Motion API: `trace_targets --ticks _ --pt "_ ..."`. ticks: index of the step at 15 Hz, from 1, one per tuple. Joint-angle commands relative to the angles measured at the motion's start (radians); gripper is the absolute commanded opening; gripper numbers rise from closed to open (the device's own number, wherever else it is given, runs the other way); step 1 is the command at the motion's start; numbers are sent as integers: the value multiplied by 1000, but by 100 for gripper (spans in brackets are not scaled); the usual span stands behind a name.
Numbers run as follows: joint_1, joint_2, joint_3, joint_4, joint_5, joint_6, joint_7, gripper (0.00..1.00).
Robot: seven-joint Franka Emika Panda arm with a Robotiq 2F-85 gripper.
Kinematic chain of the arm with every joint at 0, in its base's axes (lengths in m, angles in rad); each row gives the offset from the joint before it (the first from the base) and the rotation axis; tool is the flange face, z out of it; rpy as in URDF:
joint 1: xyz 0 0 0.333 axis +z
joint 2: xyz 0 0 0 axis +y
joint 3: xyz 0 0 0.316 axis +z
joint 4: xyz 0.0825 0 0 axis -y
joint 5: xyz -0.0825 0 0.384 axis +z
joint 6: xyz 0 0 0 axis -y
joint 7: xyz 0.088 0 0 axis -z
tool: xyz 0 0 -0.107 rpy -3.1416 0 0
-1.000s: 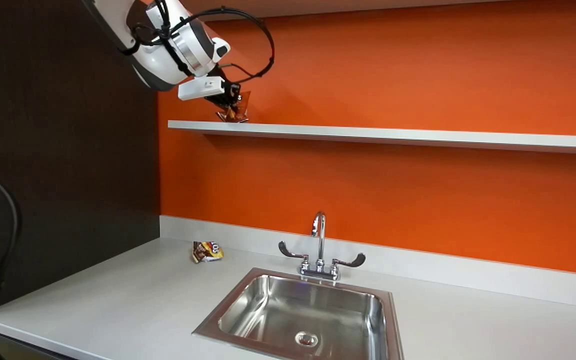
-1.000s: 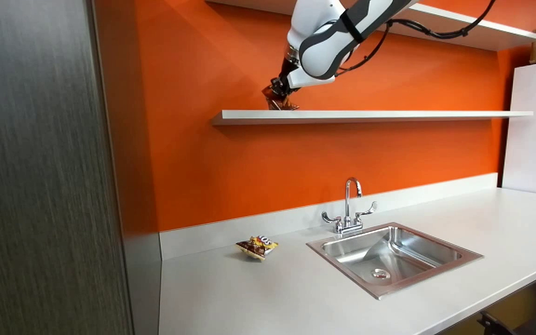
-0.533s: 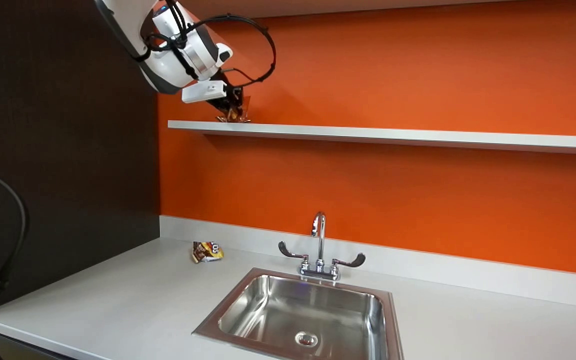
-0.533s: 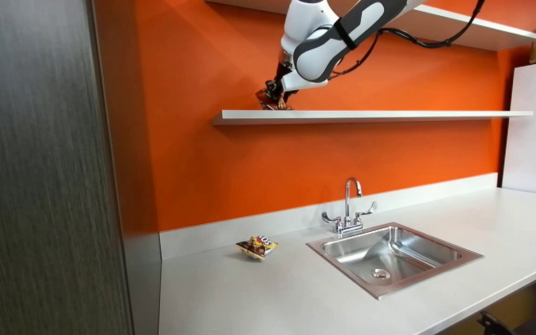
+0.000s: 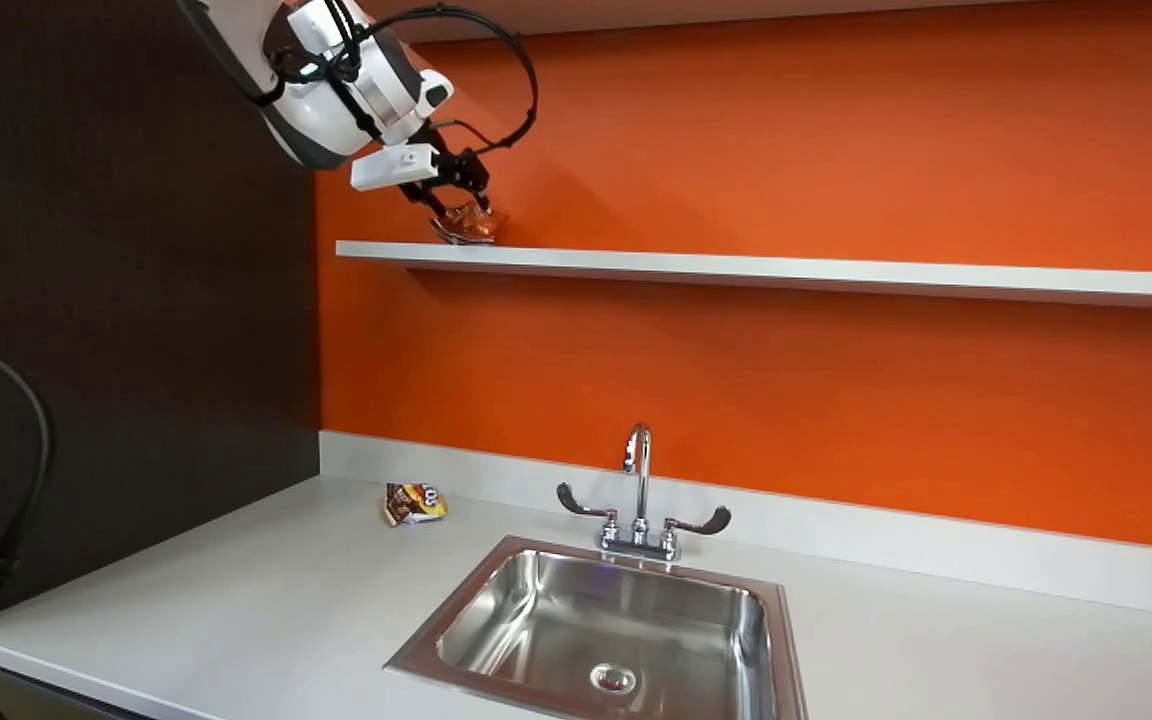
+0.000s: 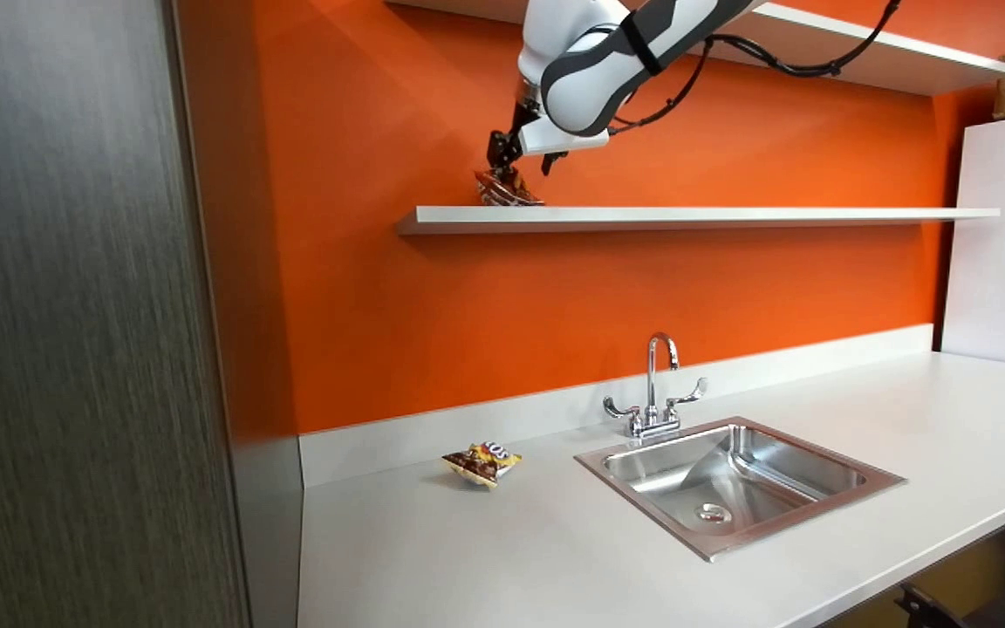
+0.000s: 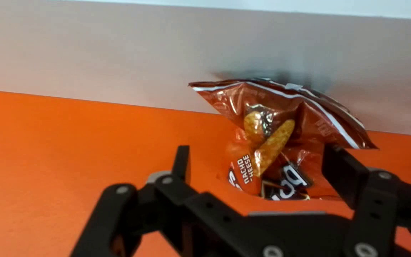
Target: Put the orange packet on the bottom shelf above the sink.
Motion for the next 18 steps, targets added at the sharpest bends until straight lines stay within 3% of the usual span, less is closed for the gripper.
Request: trace_targets --ticks 1,2,3,4,8,18 --pt "201 -63 -210 -10 53 -39 11 100" --pt "243 -76 -254 -14 57 -41 14 100" --pt "162 -88 -173 -22 51 -45 27 100" --pt "291 -109 -305 -31 74 -52 14 100" --pt "352 -196 -363 -88 118 -118 11 100" --pt "364 -543 -388 -433 351 -323 -68 100"
